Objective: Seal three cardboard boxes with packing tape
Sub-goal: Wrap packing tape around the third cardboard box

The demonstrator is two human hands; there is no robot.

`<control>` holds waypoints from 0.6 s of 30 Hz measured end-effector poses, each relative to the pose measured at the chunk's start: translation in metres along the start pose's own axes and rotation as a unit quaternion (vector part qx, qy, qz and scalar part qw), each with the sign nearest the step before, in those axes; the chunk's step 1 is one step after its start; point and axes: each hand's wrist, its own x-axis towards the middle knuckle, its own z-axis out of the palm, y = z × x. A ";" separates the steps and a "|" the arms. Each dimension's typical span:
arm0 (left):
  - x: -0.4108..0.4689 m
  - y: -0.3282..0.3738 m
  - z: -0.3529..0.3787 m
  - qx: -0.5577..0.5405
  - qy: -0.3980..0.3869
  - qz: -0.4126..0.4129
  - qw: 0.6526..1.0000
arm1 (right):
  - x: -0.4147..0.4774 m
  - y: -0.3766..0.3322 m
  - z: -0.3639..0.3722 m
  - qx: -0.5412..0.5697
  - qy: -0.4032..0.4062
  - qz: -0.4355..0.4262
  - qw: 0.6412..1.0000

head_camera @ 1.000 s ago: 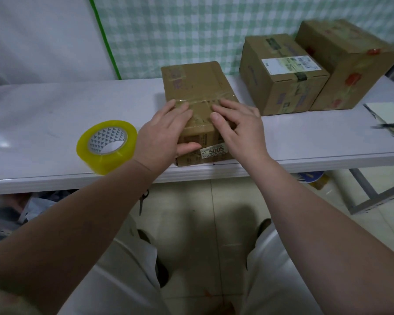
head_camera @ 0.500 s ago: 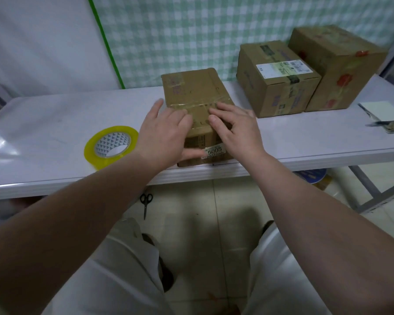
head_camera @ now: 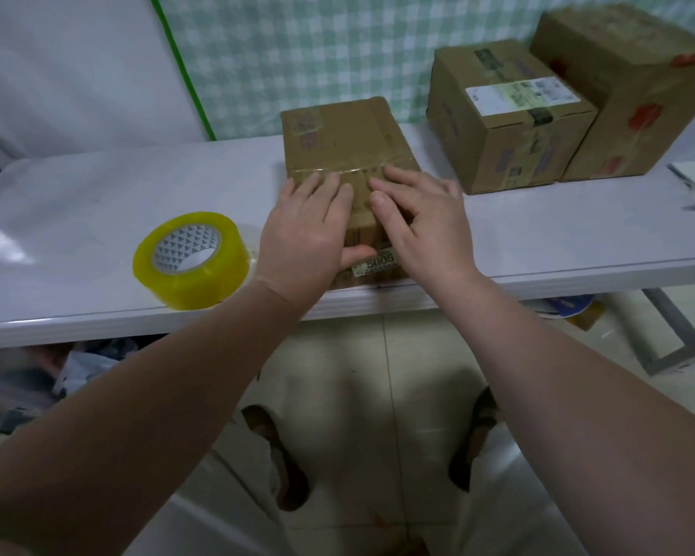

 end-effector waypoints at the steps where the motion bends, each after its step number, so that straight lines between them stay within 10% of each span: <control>1: -0.001 0.000 0.000 0.002 -0.006 0.006 1.000 | -0.001 0.000 0.000 0.000 0.001 -0.001 1.000; 18: -0.001 -0.005 -0.028 -0.028 -0.150 0.032 0.988 | -0.002 -0.003 -0.013 0.011 -0.059 0.006 0.998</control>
